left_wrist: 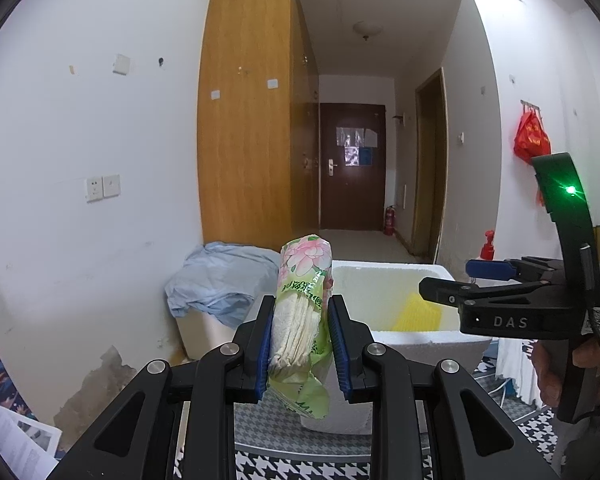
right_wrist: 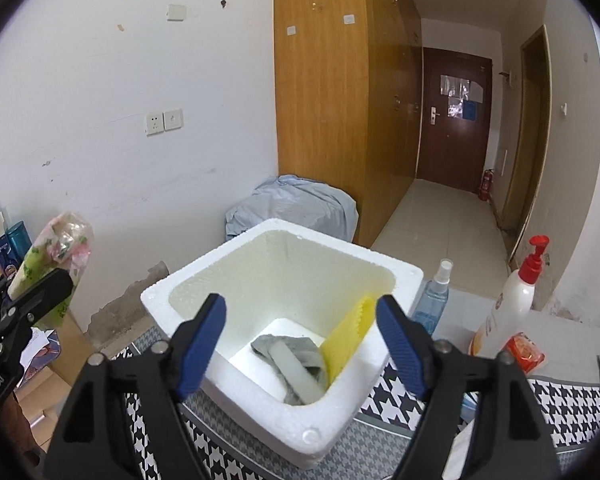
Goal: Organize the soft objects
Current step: 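Lower the left gripper over the box and release the mushroom bag inside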
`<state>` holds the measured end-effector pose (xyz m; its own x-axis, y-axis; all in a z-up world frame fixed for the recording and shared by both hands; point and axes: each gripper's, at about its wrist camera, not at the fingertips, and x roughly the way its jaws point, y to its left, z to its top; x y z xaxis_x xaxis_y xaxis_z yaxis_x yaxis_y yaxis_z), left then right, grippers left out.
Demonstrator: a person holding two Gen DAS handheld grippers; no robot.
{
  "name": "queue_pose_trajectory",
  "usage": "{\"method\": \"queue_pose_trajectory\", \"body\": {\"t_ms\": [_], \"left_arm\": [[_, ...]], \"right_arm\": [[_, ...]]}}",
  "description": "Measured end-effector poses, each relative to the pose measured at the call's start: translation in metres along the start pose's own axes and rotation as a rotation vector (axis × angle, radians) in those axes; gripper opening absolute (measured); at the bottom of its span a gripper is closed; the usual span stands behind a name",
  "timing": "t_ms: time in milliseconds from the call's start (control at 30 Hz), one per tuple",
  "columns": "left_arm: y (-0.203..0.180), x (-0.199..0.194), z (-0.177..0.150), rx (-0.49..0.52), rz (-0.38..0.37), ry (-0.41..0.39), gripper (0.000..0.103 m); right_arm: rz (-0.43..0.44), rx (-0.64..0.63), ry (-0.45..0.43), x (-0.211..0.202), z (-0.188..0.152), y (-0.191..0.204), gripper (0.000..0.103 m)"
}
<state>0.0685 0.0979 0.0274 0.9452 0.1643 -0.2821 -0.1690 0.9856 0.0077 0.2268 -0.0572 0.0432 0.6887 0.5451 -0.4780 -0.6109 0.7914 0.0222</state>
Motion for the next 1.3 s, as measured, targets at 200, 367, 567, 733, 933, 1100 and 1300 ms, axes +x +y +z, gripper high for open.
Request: {"method": "queue_pose_trajectory", "body": {"t_ms": [200, 367, 567, 733, 933, 1100, 1300], "left_arm": [[-0.002, 0.011, 0.003, 0.001, -0.015, 0.008, 0.028], [-0.004, 0.024, 0.007, -0.006, -0.039, 0.027, 0.028], [-0.01, 0.039, 0.011, 0.0, -0.067, 0.051, 0.028], [-0.015, 0.046, 0.017, 0.009, -0.092, 0.058, 0.028], [-0.025, 0.054, 0.023, 0.024, -0.128, 0.068, 0.028], [-0.035, 0.062, 0.025, 0.046, -0.151, 0.081, 0.028], [-0.041, 0.071, 0.027, 0.051, -0.178, 0.095, 0.028]], "right_arm": [[-0.015, -0.006, -0.026, -0.01, 0.0, -0.002, 0.086], [-0.041, 0.002, -0.036, -0.018, -0.004, -0.008, 0.096], [-0.034, 0.041, -0.041, -0.024, -0.008, -0.018, 0.101], [-0.054, 0.05, -0.05, -0.029, -0.01, -0.024, 0.101], [-0.08, 0.056, -0.065, -0.039, -0.017, -0.032, 0.101], [-0.099, 0.068, -0.065, -0.045, -0.024, -0.042, 0.101], [-0.126, 0.08, -0.063, -0.055, -0.034, -0.051, 0.101]]}}
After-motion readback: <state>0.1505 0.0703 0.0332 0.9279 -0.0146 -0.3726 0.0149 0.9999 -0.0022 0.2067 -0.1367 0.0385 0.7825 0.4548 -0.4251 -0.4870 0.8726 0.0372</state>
